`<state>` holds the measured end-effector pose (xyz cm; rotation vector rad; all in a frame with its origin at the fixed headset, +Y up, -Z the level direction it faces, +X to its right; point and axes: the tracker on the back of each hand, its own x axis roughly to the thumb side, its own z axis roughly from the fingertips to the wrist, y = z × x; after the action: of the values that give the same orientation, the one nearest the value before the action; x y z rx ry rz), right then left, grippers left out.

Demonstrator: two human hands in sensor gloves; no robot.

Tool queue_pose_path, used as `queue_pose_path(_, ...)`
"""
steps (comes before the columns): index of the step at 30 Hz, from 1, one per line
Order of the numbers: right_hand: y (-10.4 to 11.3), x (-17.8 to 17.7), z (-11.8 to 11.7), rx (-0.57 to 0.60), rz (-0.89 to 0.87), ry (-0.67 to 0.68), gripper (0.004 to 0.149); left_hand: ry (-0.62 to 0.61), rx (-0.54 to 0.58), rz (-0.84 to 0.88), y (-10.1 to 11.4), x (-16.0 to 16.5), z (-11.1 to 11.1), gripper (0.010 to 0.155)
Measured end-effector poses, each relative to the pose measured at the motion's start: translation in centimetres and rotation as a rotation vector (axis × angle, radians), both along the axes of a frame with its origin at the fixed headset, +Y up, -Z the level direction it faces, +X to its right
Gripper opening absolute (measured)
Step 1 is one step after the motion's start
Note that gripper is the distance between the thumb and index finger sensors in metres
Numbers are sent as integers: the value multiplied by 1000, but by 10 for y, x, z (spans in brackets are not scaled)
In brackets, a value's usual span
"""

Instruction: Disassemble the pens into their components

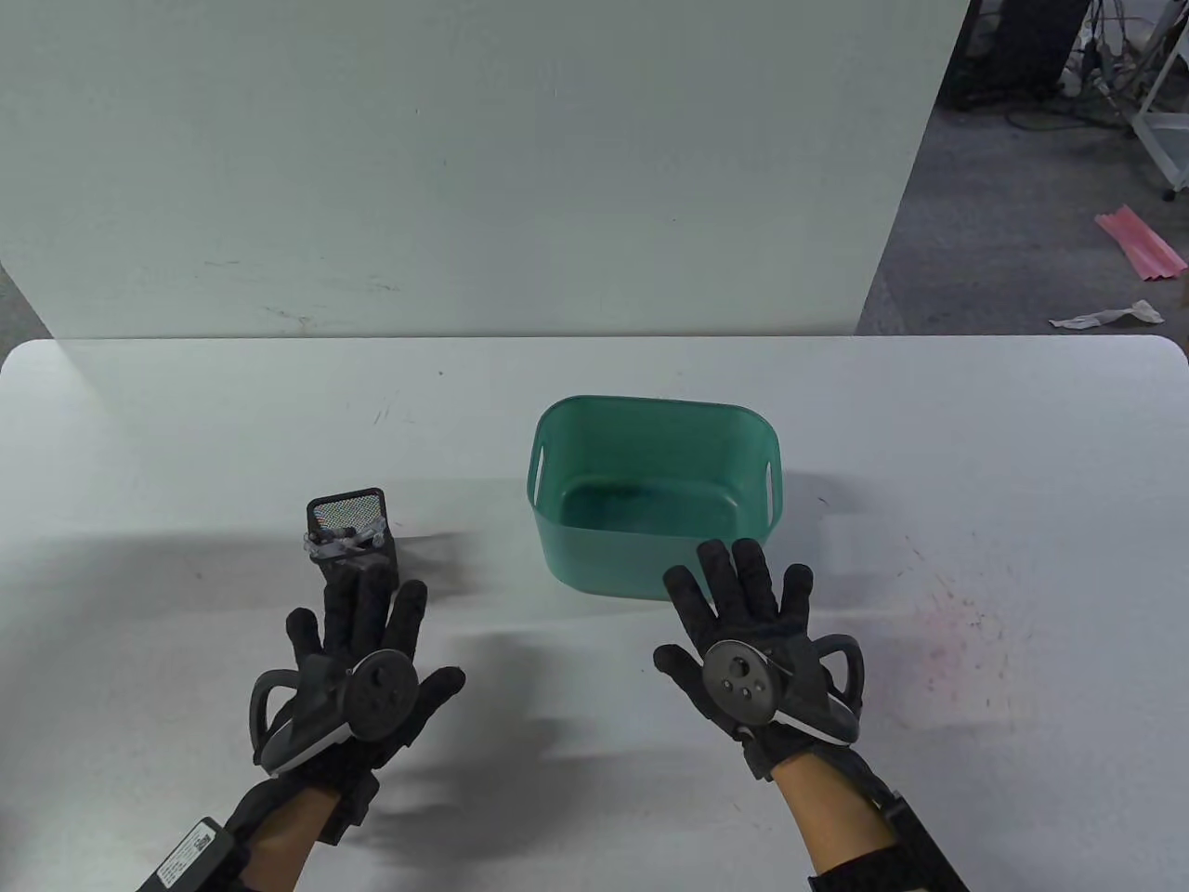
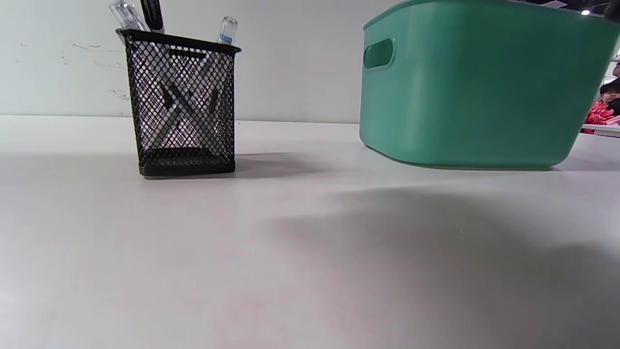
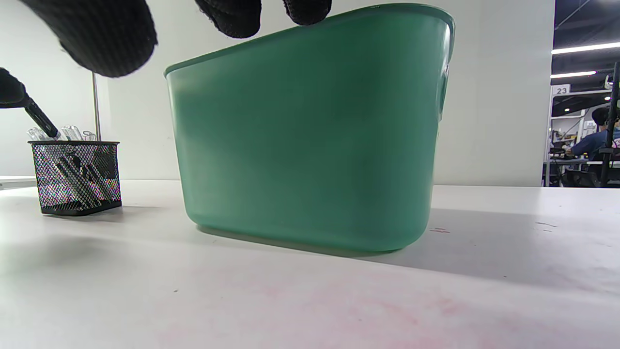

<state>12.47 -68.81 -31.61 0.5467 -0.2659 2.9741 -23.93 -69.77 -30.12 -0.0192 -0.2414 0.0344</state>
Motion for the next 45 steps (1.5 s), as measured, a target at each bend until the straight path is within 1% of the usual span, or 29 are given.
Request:
queue_pose_path(8, 0, 0, 0, -3, 7, 1, 73, -12, 28, -2, 1, -1, 0, 89)
queue_pose_path(11, 1, 1, 2, 3, 14, -1, 72, -3, 88, -71, 10, -2, -1, 88)
queue_pose_path(13, 2, 2, 3, 7, 5, 1, 72, 11, 123, -75, 20, -5, -3, 85)
queue_pose_path(15, 3, 4, 3, 10, 0, -1, 72, 47, 155, -71, 31, -10, -6, 83)
queue_pose_path(18, 3, 5, 3, 4, -8, -4, 72, 105, 197, -87, 47, -20, -17, 81)
queue_pose_path(20, 4, 5, 3, 5, -8, -4, 72, 163, 193, -85, 57, -28, -27, 81)
queue_pose_path(21, 4, 5, 3, 8, -12, -2, 72, 215, 178, -84, 64, -33, -36, 80)
queue_pose_path(25, 3, 5, 3, 10, -16, 2, 72, 347, 141, -116, 77, -47, -59, 77)
queue_pose_path(28, 3, 4, 3, 8, -16, 5, 72, 422, 94, -130, 81, -55, -73, 75)
queue_pose_path(31, 3, 4, 4, 6, -17, 6, 72, 472, 67, -143, 79, -60, -85, 74)
queue_pose_path(34, 3, 4, 4, 3, -19, 7, 72, 503, 33, -162, 75, -62, -92, 70)
queue_pose_path(38, 3, 5, 4, 1, -21, 6, 72, 529, 7, -181, 69, -66, -97, 62)
queue_pose_path(40, 3, 5, 4, -2, -24, 5, 72, 532, 11, -173, 66, -68, -98, 55)
queue_pose_path(45, 3, 5, 4, -4, -25, 2, 71, 496, 71, -155, 67, -67, -96, 46)
